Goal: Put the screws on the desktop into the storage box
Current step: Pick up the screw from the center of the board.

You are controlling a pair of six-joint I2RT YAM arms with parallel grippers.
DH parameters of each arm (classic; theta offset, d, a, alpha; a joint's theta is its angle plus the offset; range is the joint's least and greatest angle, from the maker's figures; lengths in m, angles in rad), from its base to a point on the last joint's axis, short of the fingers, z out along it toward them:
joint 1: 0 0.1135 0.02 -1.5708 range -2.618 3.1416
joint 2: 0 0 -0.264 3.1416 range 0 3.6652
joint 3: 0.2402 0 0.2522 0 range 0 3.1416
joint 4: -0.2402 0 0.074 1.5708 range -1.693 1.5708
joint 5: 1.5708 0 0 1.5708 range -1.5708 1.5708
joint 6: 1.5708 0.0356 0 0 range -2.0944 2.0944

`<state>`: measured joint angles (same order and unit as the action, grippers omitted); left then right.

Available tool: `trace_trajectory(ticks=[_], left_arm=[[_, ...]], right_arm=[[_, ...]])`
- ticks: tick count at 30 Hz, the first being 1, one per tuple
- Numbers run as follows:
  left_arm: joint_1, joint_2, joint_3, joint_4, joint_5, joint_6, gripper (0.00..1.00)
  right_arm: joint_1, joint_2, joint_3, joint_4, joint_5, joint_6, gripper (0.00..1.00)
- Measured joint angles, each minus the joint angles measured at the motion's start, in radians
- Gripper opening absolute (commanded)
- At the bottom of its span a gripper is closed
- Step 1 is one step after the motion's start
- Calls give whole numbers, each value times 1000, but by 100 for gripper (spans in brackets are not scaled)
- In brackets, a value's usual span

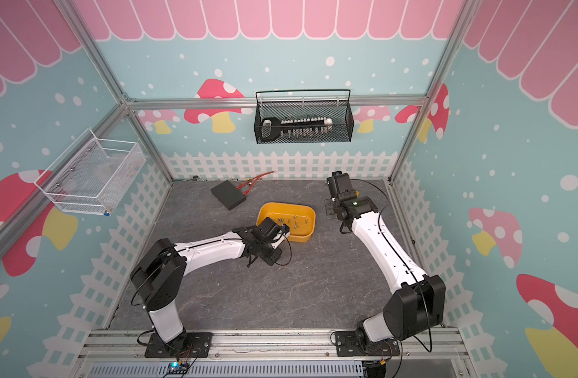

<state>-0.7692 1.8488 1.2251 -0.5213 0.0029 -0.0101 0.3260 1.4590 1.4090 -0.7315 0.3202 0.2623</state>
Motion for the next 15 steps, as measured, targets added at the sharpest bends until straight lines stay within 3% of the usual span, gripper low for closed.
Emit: trace_trajectory(ticks=[15], left_arm=[[-4, 82, 42, 2, -18, 8, 40]], right_arm=[[-6, 0, 0, 0, -6, -5, 27]])
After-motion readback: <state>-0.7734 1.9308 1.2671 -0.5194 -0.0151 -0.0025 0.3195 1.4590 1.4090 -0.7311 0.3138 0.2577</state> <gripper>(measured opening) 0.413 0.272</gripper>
